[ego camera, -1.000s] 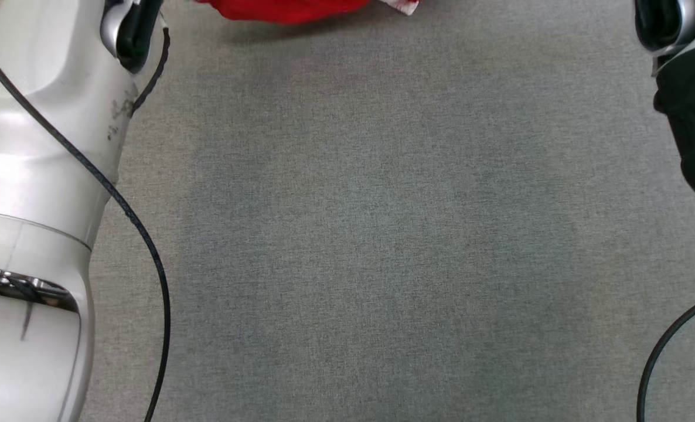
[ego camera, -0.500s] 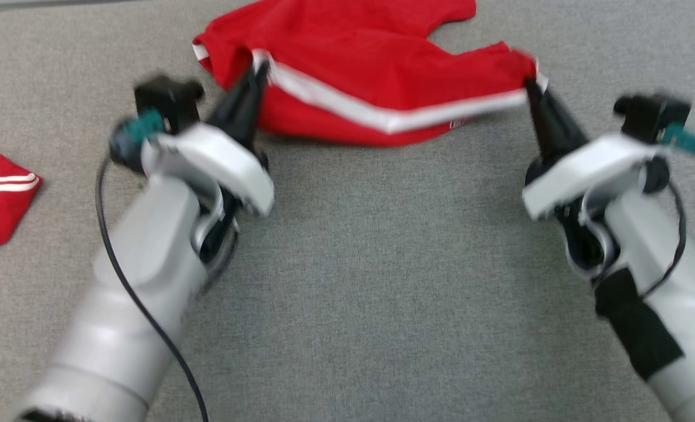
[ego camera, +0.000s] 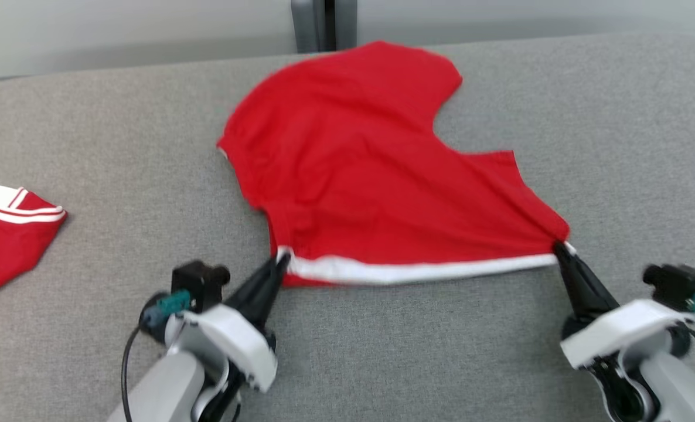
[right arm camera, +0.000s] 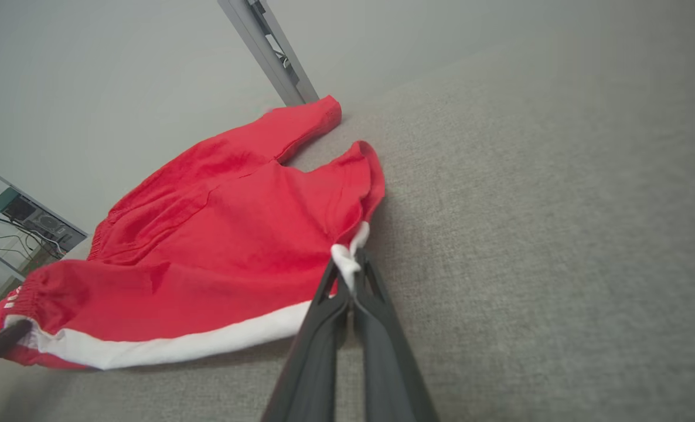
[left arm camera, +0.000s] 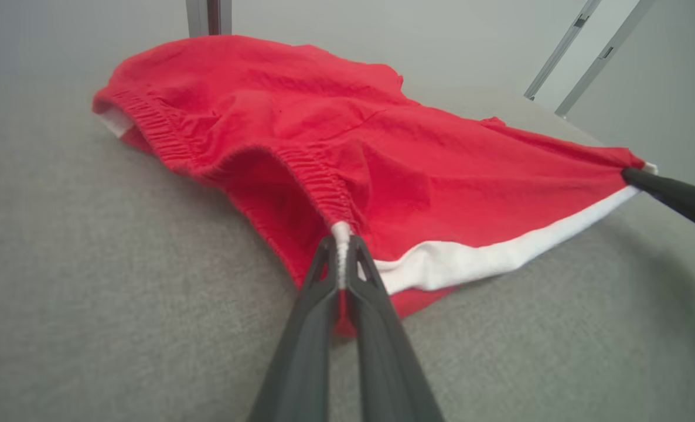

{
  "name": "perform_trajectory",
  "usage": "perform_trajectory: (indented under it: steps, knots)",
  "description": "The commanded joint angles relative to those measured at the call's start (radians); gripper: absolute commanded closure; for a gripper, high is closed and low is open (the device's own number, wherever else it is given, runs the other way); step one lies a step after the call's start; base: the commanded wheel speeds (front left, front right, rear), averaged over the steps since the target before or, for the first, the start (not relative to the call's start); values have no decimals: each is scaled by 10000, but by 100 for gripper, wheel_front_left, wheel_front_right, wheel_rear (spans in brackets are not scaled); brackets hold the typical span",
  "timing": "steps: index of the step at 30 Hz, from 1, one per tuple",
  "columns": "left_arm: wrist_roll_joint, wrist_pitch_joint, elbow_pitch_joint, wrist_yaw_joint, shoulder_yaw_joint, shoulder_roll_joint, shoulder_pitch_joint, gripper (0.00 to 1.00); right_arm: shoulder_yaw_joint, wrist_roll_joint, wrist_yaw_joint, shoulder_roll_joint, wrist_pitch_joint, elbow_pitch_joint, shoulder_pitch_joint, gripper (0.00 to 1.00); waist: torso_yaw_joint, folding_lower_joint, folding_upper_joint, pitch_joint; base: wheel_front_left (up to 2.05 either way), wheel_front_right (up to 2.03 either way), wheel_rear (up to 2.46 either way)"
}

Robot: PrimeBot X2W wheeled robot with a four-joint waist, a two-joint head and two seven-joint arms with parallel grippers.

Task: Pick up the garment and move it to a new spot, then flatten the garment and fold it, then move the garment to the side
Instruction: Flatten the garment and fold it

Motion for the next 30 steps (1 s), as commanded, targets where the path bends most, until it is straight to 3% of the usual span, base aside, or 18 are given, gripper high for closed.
perform_trajectory:
  steps: [1, 8, 17, 24, 30]
  knots:
    - [-108, 279, -371, 17, -52, 250, 426, 100, -310, -118, 2, -176, -10, -231, 432, 100, -18, 0, 0, -303, 0, 0, 0]
    - [-686, 1800, -2890, 625, -55, 1296, 2345, 100, -1180, -599, 2, -180, 349, -1426, 2542, 100, 6, 0, 0, -809, 0, 0, 0]
    - [-1203, 3512, -6219, 1815, 80, 2696, 4415, 100, -2660, -1632, 2, 219, 2505, -4001, 4964, 100, -64, 0, 0, -966, 0, 0, 0]
    - [-1487, 4282, -7654, 2400, 205, 3279, 5219, 100, -3815, -2418, 2, 794, 4206, -5827, 6180, 100, -92, 0, 0, -1015, 0, 0, 0]
    - [-1560, 4426, -8413, 2616, 334, 3448, 5367, 100, -4594, -3042, 2, 1373, 5067, -7089, 6272, 100, -15, 0, 0, -986, 0, 0, 0]
